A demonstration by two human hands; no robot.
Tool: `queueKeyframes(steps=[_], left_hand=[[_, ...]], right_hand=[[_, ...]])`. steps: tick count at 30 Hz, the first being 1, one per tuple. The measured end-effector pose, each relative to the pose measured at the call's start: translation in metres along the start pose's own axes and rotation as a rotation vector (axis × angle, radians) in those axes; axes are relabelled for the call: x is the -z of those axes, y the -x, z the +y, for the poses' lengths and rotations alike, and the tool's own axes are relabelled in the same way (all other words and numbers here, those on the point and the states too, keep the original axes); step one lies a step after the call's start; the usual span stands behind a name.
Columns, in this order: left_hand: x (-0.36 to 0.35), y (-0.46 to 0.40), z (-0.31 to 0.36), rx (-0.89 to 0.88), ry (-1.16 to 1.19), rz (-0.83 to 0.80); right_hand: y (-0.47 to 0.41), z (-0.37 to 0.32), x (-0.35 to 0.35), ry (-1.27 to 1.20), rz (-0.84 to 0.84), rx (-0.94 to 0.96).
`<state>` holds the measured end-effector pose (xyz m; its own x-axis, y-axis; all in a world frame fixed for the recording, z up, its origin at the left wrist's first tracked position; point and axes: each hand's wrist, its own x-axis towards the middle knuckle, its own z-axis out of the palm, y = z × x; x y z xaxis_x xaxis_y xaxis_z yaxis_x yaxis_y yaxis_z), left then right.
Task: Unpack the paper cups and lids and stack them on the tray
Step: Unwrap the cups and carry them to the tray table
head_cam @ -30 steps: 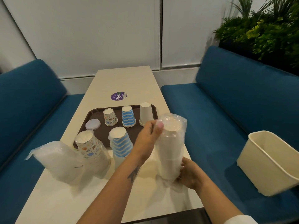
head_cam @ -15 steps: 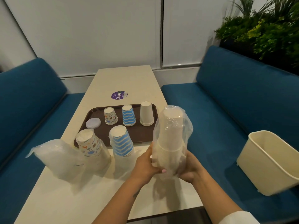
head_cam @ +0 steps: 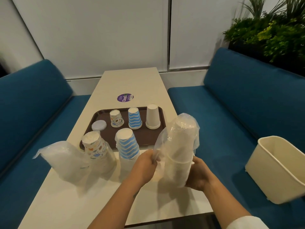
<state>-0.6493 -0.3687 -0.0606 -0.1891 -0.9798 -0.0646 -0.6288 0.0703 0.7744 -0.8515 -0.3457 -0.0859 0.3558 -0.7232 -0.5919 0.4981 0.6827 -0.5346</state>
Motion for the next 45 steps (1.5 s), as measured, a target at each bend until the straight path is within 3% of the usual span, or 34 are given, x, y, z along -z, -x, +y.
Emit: queueKeyframes(steps=[5,9,12,14,16,20,24,30,36,45], left_hand=[[-0.020,-0.004,-0.016,0.030,0.024,-0.039],[-0.050,-0.003,-0.034,0.123,0.086,-0.041],[-0.050,0.002,-0.017,0.192,0.116,0.010],[-0.044,0.005,-0.003,0.225,0.131,0.038],[-0.038,0.007,0.008,0.231,0.143,0.048],[-0.035,0.001,0.013,0.285,0.139,0.054],[-0.028,-0.007,0.012,0.273,0.169,0.081],[-0.009,-0.007,0.034,0.228,0.228,0.067],[0.013,-0.016,0.057,0.227,0.347,0.127],[0.057,-0.027,0.087,0.105,0.249,0.321]], right_hand=[[-0.005,0.003,0.000,0.152,0.126,0.046],[-0.013,0.011,-0.010,0.311,0.219,0.234],[-0.022,0.015,-0.013,0.399,0.439,0.304],[-0.022,0.013,-0.013,0.584,0.636,0.370],[-0.017,0.011,-0.017,0.680,0.746,0.541],[0.005,0.017,-0.034,0.538,0.572,0.926],[0.008,0.020,-0.029,0.625,0.452,1.091],[0.006,0.027,-0.014,0.820,0.306,1.095],[0.008,0.034,-0.013,1.021,0.340,0.960],[0.000,0.018,-0.034,0.993,0.379,0.880]])
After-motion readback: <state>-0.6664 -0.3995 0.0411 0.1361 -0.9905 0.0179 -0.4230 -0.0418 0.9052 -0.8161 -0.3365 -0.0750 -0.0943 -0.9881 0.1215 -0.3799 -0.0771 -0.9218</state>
